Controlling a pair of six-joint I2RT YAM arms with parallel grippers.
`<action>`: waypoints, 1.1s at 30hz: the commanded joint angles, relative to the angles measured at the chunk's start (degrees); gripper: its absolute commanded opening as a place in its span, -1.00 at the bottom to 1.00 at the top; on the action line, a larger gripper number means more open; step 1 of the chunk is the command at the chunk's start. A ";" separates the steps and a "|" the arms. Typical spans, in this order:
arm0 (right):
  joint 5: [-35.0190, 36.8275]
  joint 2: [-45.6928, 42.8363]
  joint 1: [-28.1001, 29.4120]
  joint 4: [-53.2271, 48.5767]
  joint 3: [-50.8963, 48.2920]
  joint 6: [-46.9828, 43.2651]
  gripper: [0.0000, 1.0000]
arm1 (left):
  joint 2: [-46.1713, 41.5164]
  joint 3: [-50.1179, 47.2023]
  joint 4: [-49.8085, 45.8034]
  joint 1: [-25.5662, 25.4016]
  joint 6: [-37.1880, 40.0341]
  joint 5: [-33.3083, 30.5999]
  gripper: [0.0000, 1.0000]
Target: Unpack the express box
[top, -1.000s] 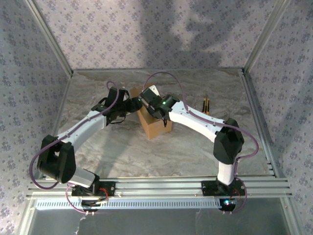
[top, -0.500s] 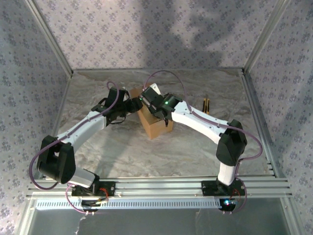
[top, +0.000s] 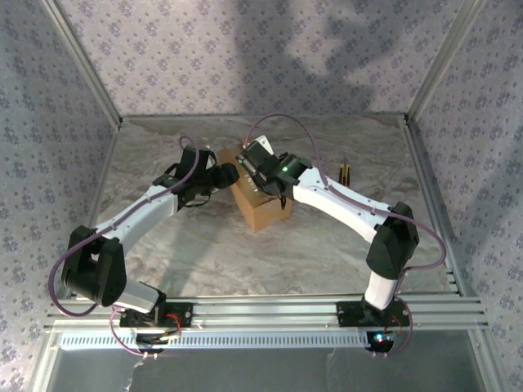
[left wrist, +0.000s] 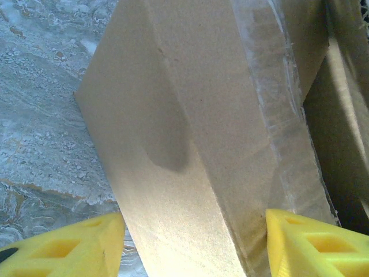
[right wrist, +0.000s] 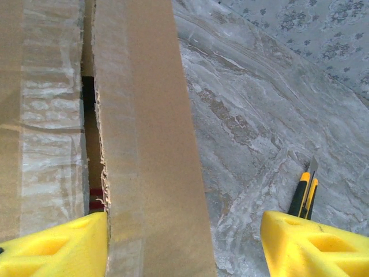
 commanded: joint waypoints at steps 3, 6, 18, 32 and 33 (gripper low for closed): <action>4.62 -4.22 -2.37 -4.03 0.78 -1.07 0.38 | 1.96 -3.54 -12.43 0.47 0.59 -4.44 0.27; 4.54 -4.73 -2.83 -4.01 0.63 -1.28 0.39 | 2.00 -3.63 -12.50 0.50 0.65 -4.48 0.27; 3.62 -6.81 -5.25 -3.94 0.26 -1.83 0.39 | 1.75 -3.97 -12.76 0.47 0.66 -4.68 0.27; -2.06 -9.73 -9.23 -2.86 -1.38 -1.76 0.40 | 1.12 -4.04 -12.77 0.53 0.70 -4.47 0.27; -3.01 -10.05 -9.67 -2.88 -1.48 -1.41 0.40 | 0.94 -3.97 -12.72 0.47 0.90 -4.30 0.27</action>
